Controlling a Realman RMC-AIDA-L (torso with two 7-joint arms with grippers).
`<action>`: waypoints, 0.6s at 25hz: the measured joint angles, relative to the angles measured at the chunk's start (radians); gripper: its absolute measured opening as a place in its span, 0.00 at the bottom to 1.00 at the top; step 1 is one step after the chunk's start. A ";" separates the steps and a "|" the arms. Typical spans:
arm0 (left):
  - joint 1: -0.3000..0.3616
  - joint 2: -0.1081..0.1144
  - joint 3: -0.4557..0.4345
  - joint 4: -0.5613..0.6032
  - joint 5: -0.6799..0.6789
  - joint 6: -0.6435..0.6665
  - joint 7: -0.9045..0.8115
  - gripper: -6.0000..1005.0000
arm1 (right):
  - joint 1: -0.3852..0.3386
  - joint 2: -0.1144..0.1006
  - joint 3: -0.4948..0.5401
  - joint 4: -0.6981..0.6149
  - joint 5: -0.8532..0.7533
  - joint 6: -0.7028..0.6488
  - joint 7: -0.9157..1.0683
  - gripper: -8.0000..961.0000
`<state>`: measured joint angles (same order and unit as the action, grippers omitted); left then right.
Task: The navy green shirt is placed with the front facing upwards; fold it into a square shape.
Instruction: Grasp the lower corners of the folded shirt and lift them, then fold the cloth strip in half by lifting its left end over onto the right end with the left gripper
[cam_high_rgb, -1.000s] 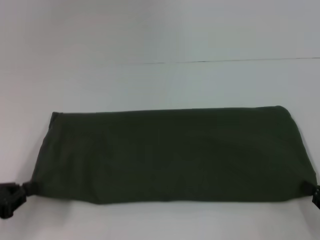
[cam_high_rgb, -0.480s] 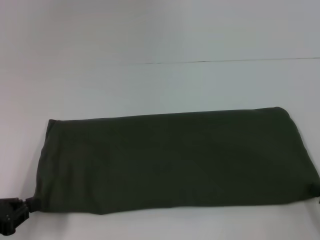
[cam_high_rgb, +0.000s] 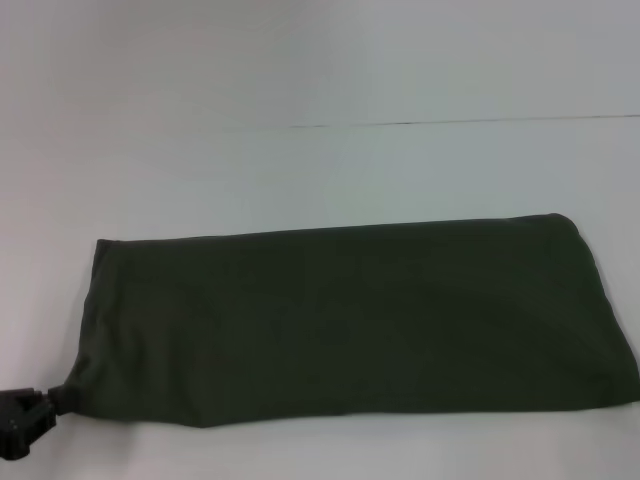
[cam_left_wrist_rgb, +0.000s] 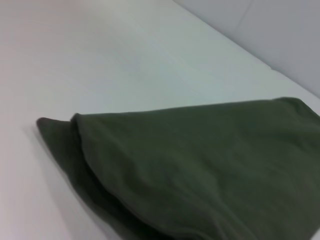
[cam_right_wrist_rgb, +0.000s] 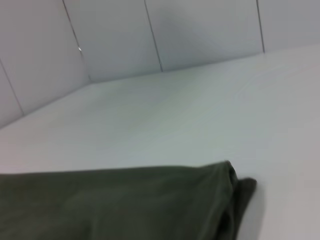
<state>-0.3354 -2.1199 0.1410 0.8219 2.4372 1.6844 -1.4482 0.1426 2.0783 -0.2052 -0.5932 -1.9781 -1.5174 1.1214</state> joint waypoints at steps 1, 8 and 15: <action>-0.003 0.001 -0.007 0.000 -0.001 0.001 -0.009 0.17 | 0.006 0.000 0.002 0.000 0.000 -0.008 0.000 0.46; -0.009 0.009 -0.043 0.018 -0.008 0.003 -0.041 0.18 | 0.051 0.004 -0.004 -0.002 -0.005 -0.033 0.001 0.63; -0.010 0.013 -0.113 0.034 -0.077 0.009 -0.067 0.41 | 0.103 0.006 -0.006 -0.002 -0.005 -0.041 0.007 0.65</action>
<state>-0.3452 -2.1073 0.0285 0.8554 2.3599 1.6935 -1.5155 0.2456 2.0841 -0.2114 -0.5953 -1.9835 -1.5580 1.1280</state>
